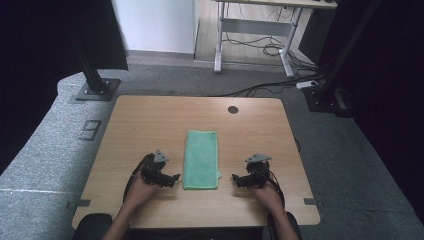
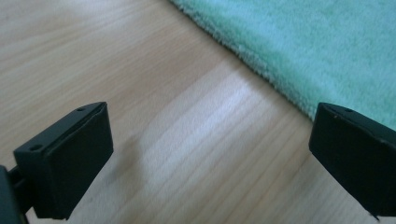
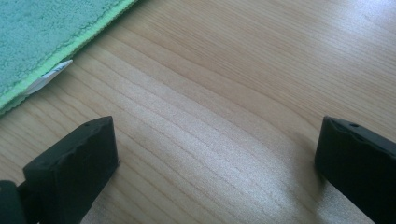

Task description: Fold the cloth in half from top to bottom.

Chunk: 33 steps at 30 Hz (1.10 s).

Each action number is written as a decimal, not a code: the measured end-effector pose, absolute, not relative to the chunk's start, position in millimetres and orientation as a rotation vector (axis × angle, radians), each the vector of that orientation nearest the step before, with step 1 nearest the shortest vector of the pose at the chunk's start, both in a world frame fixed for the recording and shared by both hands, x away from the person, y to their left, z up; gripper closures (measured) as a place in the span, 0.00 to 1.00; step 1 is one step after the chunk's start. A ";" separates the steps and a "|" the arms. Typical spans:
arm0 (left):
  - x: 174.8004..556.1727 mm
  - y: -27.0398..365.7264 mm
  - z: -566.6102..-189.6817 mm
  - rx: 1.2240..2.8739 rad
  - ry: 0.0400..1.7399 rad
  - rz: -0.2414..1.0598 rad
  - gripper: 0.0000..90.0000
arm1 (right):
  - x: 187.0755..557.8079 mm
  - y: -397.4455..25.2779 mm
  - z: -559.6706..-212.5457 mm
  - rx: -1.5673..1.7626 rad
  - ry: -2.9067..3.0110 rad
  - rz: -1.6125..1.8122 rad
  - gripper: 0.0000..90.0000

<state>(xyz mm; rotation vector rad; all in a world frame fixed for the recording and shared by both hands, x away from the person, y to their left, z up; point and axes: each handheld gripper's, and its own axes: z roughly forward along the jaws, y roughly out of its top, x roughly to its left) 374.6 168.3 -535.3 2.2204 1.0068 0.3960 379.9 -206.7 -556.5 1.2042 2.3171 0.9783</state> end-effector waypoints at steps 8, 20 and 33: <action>389.6 155.1 -528.6 2.214 1.009 0.434 0.00 | 379.9 -206.3 -556.5 1.208 2.314 0.978 0.00; 423.3 131.6 -529.2 2.193 1.059 0.481 0.01 | 379.8 -206.1 -556.5 1.211 2.313 0.978 0.00; 437.8 126.0 -544.0 2.224 1.124 0.470 0.01 | 380.9 -205.1 -555.6 1.216 2.320 0.968 0.00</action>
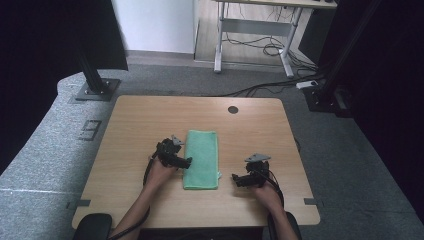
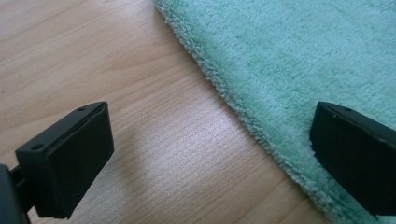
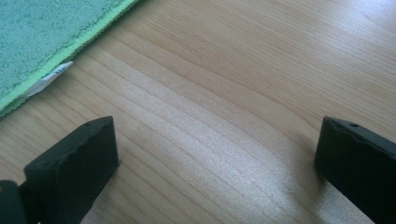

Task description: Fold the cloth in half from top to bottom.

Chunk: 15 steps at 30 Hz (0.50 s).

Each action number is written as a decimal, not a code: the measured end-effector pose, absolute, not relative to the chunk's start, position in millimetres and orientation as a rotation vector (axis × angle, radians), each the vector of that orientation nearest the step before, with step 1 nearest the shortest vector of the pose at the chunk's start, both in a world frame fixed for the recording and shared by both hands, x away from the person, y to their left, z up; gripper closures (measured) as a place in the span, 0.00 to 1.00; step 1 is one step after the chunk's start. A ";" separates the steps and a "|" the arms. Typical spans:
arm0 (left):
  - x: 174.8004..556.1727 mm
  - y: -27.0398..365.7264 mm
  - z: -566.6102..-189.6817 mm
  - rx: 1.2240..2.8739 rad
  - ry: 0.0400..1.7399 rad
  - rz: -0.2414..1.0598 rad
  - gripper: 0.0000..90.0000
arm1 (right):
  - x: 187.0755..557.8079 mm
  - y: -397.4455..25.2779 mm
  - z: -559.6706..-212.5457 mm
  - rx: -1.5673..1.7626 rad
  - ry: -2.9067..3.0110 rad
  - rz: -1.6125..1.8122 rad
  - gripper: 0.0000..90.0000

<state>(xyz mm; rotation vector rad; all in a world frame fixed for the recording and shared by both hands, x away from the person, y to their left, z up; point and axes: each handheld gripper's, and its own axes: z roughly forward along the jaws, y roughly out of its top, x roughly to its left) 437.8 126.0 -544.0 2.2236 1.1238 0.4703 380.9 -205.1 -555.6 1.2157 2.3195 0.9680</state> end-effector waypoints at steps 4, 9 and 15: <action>437.3 127.1 -543.4 2.228 1.118 0.451 0.04 | 381.2 -203.0 -554.4 1.208 2.320 0.957 0.00; 433.9 130.0 -544.8 2.211 1.126 0.416 0.05 | 382.6 -194.9 -548.4 1.181 2.318 0.983 0.01; 426.7 134.0 -546.4 2.199 1.117 0.394 0.05 | 392.0 -167.8 -540.1 1.113 2.355 1.019 0.01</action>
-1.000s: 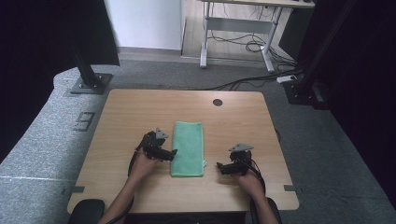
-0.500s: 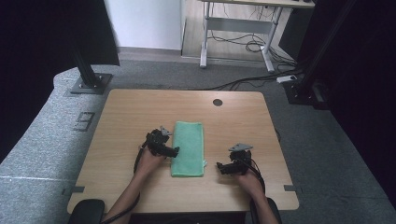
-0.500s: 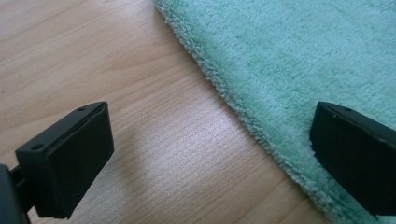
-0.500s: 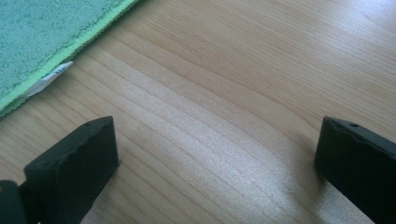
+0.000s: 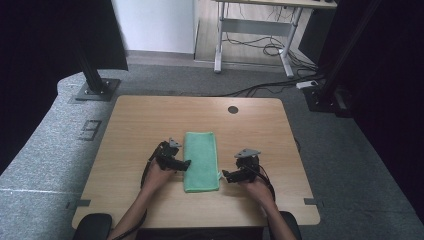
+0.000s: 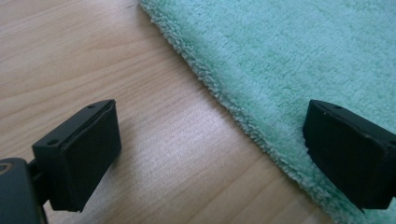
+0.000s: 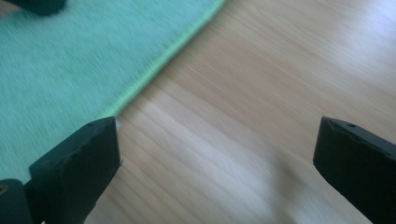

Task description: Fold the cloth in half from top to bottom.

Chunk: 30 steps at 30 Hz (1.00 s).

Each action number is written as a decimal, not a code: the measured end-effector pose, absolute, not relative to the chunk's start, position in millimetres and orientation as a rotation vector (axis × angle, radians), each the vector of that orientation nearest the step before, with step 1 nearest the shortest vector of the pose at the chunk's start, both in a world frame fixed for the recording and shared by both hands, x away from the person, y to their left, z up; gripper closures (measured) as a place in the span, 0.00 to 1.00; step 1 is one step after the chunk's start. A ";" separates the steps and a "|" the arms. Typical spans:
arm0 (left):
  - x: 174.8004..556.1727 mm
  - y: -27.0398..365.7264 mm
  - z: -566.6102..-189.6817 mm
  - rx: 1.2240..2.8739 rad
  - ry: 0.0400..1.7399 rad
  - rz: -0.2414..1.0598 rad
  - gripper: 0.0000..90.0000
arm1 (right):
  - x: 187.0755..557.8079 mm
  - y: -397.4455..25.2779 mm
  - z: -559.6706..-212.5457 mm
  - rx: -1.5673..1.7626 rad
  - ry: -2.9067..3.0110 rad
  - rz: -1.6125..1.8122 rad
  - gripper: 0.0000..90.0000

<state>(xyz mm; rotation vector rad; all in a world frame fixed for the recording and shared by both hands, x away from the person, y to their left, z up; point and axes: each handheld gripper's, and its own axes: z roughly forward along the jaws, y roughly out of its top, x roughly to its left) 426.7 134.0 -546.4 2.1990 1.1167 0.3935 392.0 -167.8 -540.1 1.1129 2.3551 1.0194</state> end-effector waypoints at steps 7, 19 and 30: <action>422.4 135.4 -546.8 2.199 1.105 0.394 0.05 | 405.6 -135.2 -539.6 1.044 2.386 0.983 0.01; 413.9 138.1 -547.5 2.198 1.089 0.394 0.05 | 394.3 -128.8 -549.1 1.014 2.438 0.950 0.01; 397.7 142.9 -546.7 2.220 1.058 0.380 0.05 | 375.2 -122.6 -548.6 0.971 2.476 0.955 0.01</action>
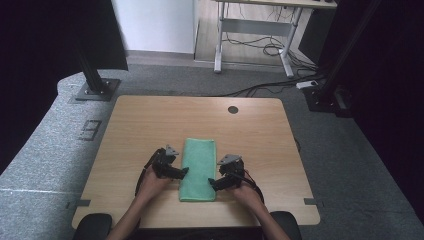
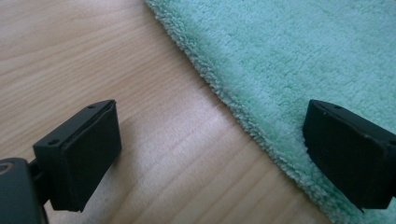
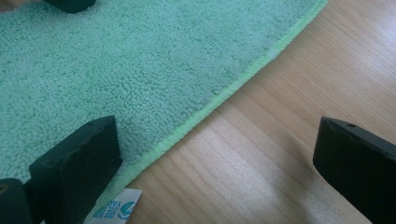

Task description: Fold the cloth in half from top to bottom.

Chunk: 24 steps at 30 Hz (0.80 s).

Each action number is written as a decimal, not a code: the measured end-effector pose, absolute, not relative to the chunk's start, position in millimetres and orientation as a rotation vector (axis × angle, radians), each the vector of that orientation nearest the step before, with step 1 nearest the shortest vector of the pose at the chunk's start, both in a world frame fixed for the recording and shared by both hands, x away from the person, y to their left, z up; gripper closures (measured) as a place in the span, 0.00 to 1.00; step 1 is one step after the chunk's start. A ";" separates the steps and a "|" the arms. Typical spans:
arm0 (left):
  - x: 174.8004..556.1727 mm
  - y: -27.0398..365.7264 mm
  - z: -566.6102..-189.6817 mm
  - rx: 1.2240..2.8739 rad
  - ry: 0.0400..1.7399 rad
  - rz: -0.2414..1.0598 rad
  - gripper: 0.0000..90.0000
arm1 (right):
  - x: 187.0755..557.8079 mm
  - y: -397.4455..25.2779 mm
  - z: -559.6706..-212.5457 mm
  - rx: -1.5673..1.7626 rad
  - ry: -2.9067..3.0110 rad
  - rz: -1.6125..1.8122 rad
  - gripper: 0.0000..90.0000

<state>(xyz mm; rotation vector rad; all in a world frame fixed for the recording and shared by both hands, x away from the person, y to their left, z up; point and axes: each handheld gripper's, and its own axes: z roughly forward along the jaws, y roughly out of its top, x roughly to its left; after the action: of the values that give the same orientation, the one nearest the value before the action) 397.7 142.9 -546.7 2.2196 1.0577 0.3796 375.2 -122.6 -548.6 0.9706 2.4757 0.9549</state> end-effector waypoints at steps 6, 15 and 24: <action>392.7 143.5 -547.6 2.209 1.056 0.385 0.06 | 371.6 -122.5 -548.2 0.962 2.492 0.957 0.01; 390.1 143.8 -548.6 2.192 1.066 0.395 0.06 | 391.9 -124.8 -543.4 0.992 2.505 0.966 0.01; 390.2 143.9 -548.6 2.192 1.067 0.394 0.06 | 423.0 -127.5 -530.3 1.034 2.496 1.009 0.16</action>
<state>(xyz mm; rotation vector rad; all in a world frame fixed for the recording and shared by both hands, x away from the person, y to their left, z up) 390.2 143.9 -548.6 2.1922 1.0666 0.3937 423.0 -127.5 -530.3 1.0343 2.4963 1.0089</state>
